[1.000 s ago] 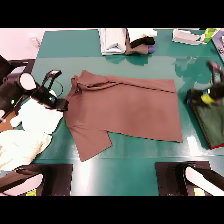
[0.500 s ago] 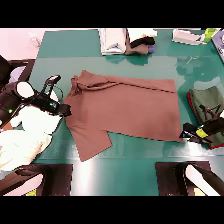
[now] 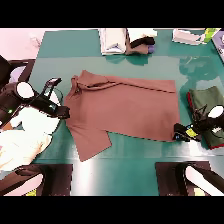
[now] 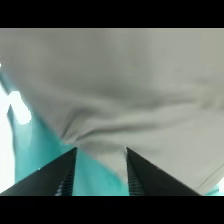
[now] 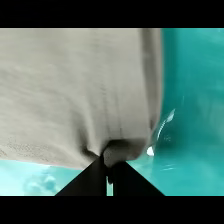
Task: Fold the shirts.
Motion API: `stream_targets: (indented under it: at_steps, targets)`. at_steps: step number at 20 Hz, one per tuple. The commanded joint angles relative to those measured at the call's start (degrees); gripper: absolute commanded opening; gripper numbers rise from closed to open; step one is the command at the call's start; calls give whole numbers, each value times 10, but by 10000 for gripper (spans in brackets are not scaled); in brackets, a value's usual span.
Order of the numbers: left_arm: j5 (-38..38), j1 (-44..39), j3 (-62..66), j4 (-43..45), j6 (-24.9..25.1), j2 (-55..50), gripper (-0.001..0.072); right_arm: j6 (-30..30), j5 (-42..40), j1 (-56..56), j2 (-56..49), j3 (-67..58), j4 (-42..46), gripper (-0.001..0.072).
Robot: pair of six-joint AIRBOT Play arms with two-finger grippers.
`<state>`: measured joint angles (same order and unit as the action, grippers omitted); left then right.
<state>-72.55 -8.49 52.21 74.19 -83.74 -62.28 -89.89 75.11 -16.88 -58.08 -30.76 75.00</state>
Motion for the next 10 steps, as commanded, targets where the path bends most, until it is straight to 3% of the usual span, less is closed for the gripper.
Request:
stream_targets:
  at_steps: [1, 3, 10]
  targets:
    - [-50, 0, -7, 41, -16, 1, 372, 0, -13, 29, 27, 1, 15, 16]
    - [-27, 0, -40, 40, -41, 0, 572, 0, -17, 28, 54, 1, 16, 16]
    - [147, 0, -156, -37, -63, -4, 571, 0, -16, 28, 82, 1, 15, 16]
